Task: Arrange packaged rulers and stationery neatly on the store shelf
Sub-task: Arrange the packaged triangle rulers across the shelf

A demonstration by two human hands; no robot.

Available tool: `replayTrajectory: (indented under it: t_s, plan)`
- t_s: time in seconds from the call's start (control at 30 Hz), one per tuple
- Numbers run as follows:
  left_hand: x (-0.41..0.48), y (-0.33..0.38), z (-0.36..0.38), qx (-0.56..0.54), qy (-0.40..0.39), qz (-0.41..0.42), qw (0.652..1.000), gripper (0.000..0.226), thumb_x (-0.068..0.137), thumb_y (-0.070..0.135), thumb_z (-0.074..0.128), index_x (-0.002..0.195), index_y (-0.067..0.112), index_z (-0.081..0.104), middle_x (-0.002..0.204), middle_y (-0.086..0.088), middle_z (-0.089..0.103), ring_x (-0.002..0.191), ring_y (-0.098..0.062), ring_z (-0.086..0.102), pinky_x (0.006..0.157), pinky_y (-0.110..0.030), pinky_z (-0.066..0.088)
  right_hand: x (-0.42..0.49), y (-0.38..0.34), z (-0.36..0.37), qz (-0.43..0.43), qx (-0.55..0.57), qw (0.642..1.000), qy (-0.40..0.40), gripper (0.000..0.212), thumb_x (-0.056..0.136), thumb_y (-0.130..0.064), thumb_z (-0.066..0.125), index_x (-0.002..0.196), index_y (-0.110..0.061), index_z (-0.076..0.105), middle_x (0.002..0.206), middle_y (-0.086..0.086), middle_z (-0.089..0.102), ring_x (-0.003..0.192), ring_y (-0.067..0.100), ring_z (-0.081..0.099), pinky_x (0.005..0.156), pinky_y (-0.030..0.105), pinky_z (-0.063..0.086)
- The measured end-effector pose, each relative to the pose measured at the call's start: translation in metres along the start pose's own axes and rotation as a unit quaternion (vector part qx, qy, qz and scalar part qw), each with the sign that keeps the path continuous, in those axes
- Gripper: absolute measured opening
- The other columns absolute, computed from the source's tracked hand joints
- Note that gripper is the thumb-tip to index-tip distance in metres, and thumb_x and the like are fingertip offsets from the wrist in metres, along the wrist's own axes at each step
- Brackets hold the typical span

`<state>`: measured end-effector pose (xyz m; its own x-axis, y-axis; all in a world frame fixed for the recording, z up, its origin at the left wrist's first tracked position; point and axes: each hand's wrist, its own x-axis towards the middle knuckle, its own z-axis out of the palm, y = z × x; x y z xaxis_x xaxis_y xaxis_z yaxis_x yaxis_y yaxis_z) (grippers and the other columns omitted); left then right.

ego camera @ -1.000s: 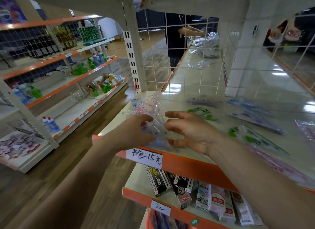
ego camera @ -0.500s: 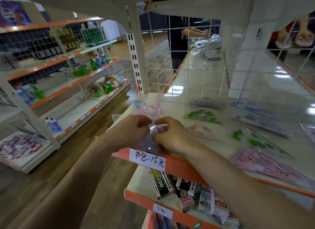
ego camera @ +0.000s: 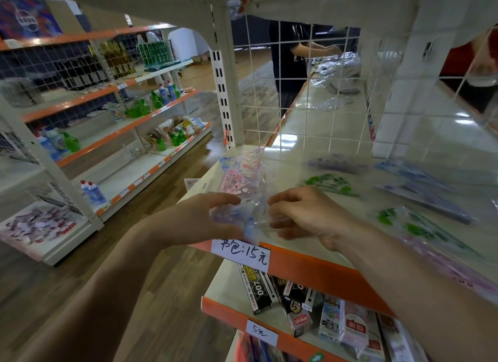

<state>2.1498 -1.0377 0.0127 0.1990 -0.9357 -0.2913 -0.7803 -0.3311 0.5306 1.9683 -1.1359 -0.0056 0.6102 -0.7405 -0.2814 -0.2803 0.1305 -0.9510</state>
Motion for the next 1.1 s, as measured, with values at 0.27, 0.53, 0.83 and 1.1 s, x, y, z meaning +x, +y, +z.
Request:
replayTrajectory:
  t_s: [0.27, 0.53, 0.83, 1.1]
  plan:
    - [0.006, 0.003, 0.009, 0.011, -0.004, 0.058, 0.998, 0.066, 0.077, 0.039, 0.074, 0.134, 0.036, 0.042, 0.137, 0.017, 0.040, 0.115, -0.002, 0.046, 0.079, -0.008, 0.040, 0.009, 0.005, 0.027, -0.087, -0.149, 0.985, 0.021, 0.036, 0.080, -0.030, 0.070, 0.110, -0.025, 0.051, 0.095, -0.005, 0.055, 0.083, 0.012, 0.058, 0.072, 0.030, 0.051]
    - [0.004, 0.006, 0.010, 0.013, 0.022, 0.057, 0.998, 0.068, 0.077, 0.036, 0.074, 0.136, 0.038, 0.039, 0.139, 0.013, 0.036, 0.118, -0.007, 0.046, 0.083, -0.014, 0.044, 0.006, 0.003, 0.032, -0.091, -0.056, 0.994, 0.003, 0.028, 0.085, -0.015, 0.064, 0.109, -0.025, 0.054, 0.093, -0.002, 0.057, 0.076, 0.015, 0.063, 0.069, 0.034, 0.059]
    - [0.007, 0.001, 0.019, -0.023, 0.095, 0.066, 0.993, 0.057, 0.080, 0.033, 0.072, 0.131, 0.029, 0.048, 0.120, 0.011, 0.051, 0.103, -0.002, 0.052, 0.073, -0.008, 0.044, 0.001, 0.006, 0.011, -0.037, 0.009, 0.999, 0.001, 0.014, 0.094, -0.011, 0.051, 0.100, -0.021, 0.059, 0.084, 0.006, 0.067, 0.070, 0.020, 0.063, 0.061, 0.032, 0.052]
    - [0.010, 0.014, 0.003, -0.116, 0.225, 0.066, 0.965, 0.017, 0.095, 0.019, 0.054, 0.108, 0.022, 0.065, 0.087, 0.010, 0.068, 0.073, -0.006, 0.064, 0.069, -0.024, 0.053, -0.017, 0.005, -0.021, -0.088, -0.065, 0.994, 0.013, 0.043, 0.087, -0.015, 0.066, 0.124, -0.025, 0.046, 0.088, 0.001, 0.071, 0.066, 0.012, 0.069, 0.052, 0.021, 0.049]
